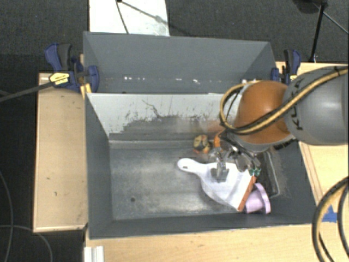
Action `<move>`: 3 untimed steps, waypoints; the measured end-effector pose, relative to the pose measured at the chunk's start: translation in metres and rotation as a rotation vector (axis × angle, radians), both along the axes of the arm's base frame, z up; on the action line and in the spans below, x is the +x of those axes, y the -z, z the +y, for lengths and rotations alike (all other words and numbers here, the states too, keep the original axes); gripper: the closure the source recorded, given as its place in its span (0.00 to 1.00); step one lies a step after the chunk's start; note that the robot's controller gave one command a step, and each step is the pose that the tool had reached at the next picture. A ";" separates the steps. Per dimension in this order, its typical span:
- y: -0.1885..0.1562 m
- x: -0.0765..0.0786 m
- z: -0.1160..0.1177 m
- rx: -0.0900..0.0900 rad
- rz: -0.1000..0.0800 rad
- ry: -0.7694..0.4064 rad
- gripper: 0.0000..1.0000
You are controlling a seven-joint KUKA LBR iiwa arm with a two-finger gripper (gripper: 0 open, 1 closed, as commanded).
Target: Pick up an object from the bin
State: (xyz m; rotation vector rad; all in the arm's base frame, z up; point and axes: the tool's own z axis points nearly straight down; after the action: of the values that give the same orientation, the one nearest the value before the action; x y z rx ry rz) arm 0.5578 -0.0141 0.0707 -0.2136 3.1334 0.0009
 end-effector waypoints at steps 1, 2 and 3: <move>-0.001 0.001 0.001 0.001 -0.003 0.003 0.00; 0.000 0.000 0.000 0.000 0.000 0.008 1.00; 0.000 0.000 0.000 0.000 0.000 0.008 1.00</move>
Offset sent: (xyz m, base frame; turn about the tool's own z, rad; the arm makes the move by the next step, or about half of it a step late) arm 0.0000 0.0000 0.0000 0.0000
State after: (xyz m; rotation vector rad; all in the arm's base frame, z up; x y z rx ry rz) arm 0.5578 -0.0140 0.0709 -0.2007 3.1342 0.0016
